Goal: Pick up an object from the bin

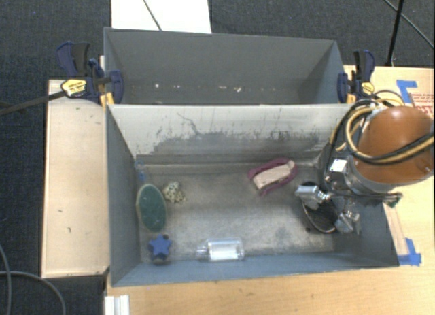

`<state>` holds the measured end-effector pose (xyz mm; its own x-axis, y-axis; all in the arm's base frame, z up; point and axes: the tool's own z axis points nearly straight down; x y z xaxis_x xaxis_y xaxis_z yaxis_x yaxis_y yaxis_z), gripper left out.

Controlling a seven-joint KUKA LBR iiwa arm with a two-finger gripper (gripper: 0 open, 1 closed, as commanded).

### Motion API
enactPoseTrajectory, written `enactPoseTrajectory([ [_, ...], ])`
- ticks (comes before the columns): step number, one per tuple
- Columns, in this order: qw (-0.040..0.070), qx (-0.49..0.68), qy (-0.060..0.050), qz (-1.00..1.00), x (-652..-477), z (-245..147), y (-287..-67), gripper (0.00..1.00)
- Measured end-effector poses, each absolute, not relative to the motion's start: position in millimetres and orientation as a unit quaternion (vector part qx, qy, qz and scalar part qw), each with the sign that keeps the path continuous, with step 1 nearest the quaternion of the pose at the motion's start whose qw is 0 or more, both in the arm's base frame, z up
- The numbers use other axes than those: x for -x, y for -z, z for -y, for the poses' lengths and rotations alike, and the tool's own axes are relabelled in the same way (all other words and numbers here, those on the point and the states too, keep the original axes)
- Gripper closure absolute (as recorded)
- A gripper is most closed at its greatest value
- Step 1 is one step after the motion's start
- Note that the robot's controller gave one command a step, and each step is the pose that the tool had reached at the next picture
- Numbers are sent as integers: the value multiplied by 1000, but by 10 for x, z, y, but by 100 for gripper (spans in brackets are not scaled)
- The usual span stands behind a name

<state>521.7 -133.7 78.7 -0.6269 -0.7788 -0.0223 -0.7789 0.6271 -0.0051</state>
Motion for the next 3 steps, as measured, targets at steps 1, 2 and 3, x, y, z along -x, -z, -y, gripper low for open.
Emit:
enactPoseTrajectory([
  [1, 20, 432, 1, -902, -5077, 1337, -798, 0],
  [2, 9, 388, 4, -921, -4993, 1274, -772, 0],
  [3, 6, 434, -2, -901, -5067, 1305, -763, 0],
])
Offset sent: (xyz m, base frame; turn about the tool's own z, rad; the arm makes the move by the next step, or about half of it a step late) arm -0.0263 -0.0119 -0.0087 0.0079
